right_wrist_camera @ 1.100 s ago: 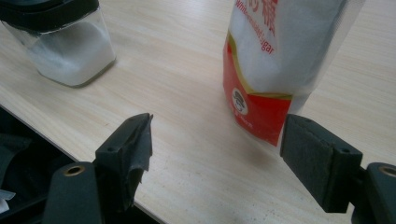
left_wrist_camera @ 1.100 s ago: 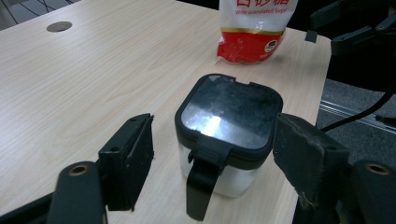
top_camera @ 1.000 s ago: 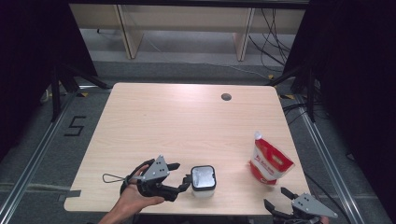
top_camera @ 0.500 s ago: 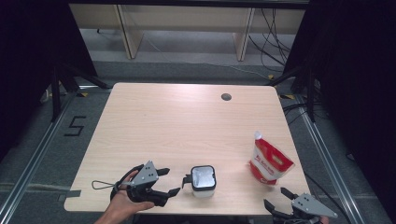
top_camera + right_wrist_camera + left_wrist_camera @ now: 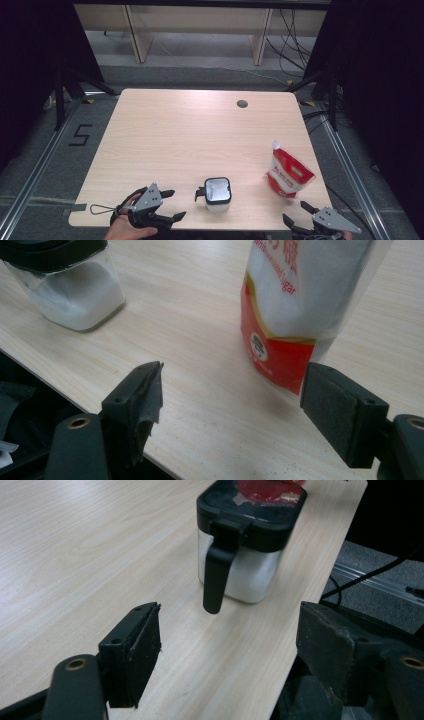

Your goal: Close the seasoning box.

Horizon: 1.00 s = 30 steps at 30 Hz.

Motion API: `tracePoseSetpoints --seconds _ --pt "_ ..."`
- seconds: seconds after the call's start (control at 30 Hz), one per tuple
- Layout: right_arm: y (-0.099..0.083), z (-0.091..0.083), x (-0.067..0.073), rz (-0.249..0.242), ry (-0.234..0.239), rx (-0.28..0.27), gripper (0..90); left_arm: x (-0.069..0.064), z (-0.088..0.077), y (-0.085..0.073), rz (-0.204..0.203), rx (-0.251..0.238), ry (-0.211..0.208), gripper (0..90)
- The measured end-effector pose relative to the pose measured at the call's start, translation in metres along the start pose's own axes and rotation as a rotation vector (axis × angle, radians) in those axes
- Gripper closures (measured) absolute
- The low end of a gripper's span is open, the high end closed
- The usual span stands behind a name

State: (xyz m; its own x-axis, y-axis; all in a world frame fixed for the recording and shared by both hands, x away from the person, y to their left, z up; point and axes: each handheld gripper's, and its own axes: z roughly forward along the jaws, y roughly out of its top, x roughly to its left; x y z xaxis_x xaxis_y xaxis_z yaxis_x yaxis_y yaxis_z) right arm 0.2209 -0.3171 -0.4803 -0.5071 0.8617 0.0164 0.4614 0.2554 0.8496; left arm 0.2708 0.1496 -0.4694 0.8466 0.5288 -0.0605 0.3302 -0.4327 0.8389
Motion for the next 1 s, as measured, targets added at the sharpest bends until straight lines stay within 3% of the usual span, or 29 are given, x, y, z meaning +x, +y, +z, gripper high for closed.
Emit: tracePoseSetpoints --seconds 0.1,0.13,0.17,0.2,0.23,0.27,0.3,0.33,0.37,0.4,0.43,0.47,0.5,0.53,0.57,0.67,0.7,0.77,0.8,0.83,0.87,0.93,0.97,1.0 --pt "0.000 0.000 0.000 -0.006 0.006 -0.008 23.9 -0.002 0.001 -0.005 -0.004 -0.002 0.002 24.1" --pt "0.000 0.001 -0.001 -0.018 -0.001 -0.018 23.0 -0.001 0.000 -0.006 0.006 0.022 0.010 23.6" --pt "0.000 0.001 0.000 0.005 0.028 -0.007 21.7 -0.001 0.001 -0.007 0.000 0.011 0.003 23.0" --pt "0.000 0.002 0.000 0.014 0.028 -0.005 20.6 0.001 -0.001 -0.008 0.032 0.029 0.016 22.4" --pt "0.000 0.001 -0.001 -0.017 -0.001 -0.013 19.7 0.000 0.001 -0.011 -0.006 0.020 0.021 21.4" --pt "0.000 0.002 -0.001 -0.006 0.023 -0.002 19.4 0.002 0.000 -0.013 0.013 0.044 0.029 20.8" --pt "0.000 0.002 -0.001 -0.008 0.021 -0.002 19.1 0.001 0.001 -0.016 -0.002 0.053 0.037 20.7" --pt "-0.001 0.003 -0.001 -0.027 -0.001 -0.006 19.0 0.002 0.002 -0.018 0.004 0.050 0.044 20.7" --pt "0.000 0.002 -0.002 -0.027 0.006 -0.013 19.0 0.004 0.000 -0.019 0.016 0.077 0.053 20.7" --pt "-0.001 0.000 0.003 0.036 0.007 0.011 19.0 0.005 0.000 -0.021 0.004 0.070 0.056 20.8" --pt "0.000 0.001 -0.001 -0.024 -0.002 -0.011 19.0 0.006 -0.002 -0.022 0.008 0.071 0.051 20.9" --pt "-0.001 0.001 -0.001 -0.016 -0.004 -0.006 19.0 0.006 -0.003 -0.023 -0.017 0.065 0.059 21.0" --pt "-0.001 0.002 -0.001 -0.004 0.017 0.000 19.0 0.007 -0.003 -0.024 -0.004 0.066 0.063 21.0" --pt "0.000 0.002 -0.001 -0.008 0.011 -0.002 19.0 0.005 -0.003 -0.024 -0.027 0.047 0.053 21.0" --pt "-0.001 0.002 -0.001 -0.001 0.021 0.003 19.1 0.009 -0.005 -0.024 0.024 0.066 0.053 21.1" --pt "-0.001 0.002 -0.001 -0.005 0.015 0.007 19.2 0.007 -0.005 -0.025 -0.024 0.057 0.067 21.1" --pt "-0.001 0.000 0.004 0.041 0.001 0.028 19.2 0.008 -0.007 -0.025 -0.006 0.073 0.072 21.1" --pt "-0.001 0.001 0.003 0.028 0.006 0.030 19.2 0.009 -0.006 -0.025 -0.002 0.073 0.080 21.1" --pt "-0.001 0.001 0.003 0.027 0.007 0.030 19.2 0.008 -0.004 -0.026 -0.030 0.048 0.074 21.1" --pt "-0.001 0.001 0.003 0.028 0.007 0.030 19.2 0.009 -0.005 -0.026 -0.013 0.064 0.078 21.2" --pt "-0.001 0.001 0.003 0.027 0.006 0.029 19.2 0.008 -0.003 -0.025 -0.039 0.054 0.079 21.2" --pt "-0.001 0.002 0.000 0.002 0.010 0.015 19.3 0.010 -0.003 -0.026 -0.031 0.049 0.080 21.2" --pt "-0.001 0.002 0.000 -0.001 0.012 0.013 19.3 0.011 -0.005 -0.026 -0.006 0.074 0.095 21.1" --pt "-0.001 0.002 0.000 -0.003 0.011 0.019 19.2 0.011 -0.004 -0.026 -0.026 0.058 0.090 21.2"
